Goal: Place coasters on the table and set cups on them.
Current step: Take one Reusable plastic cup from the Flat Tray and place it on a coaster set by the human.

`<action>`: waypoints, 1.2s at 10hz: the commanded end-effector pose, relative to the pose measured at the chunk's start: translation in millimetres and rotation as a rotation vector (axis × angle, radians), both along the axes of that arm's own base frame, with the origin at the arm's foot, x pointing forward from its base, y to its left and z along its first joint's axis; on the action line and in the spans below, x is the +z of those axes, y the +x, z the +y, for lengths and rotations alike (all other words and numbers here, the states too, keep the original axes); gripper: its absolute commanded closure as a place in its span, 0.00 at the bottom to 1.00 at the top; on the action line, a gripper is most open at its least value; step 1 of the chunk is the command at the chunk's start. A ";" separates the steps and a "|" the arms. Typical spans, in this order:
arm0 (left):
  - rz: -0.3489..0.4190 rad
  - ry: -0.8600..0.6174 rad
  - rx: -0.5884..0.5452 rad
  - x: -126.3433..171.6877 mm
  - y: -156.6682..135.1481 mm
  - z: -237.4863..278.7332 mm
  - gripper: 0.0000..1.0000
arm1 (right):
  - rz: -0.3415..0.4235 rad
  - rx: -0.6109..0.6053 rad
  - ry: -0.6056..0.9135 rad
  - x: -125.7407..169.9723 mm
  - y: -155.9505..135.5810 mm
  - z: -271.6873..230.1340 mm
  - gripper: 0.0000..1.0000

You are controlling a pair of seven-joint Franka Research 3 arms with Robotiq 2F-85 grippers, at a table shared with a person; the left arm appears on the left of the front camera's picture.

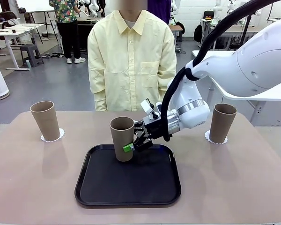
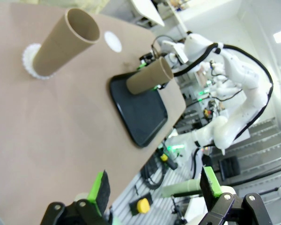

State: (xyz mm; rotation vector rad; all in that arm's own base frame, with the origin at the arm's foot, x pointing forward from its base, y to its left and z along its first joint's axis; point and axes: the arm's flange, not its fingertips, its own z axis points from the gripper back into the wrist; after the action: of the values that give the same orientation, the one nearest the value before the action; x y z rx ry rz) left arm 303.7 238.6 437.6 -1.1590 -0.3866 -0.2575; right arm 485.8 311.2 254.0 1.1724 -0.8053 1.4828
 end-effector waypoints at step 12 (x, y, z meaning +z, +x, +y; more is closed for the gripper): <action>-0.007 -0.010 0.001 1.9 -1.3 0.7 0.00 | 0.010 -0.199 0.047 120.8 -23.1 -18.8 0.76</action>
State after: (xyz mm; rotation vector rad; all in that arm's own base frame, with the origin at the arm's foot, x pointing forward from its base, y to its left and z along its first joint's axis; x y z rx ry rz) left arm 303.7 238.6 437.5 -1.1590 -0.3865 -0.2574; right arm 468.8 290.0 377.5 1.1295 -0.9654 1.3287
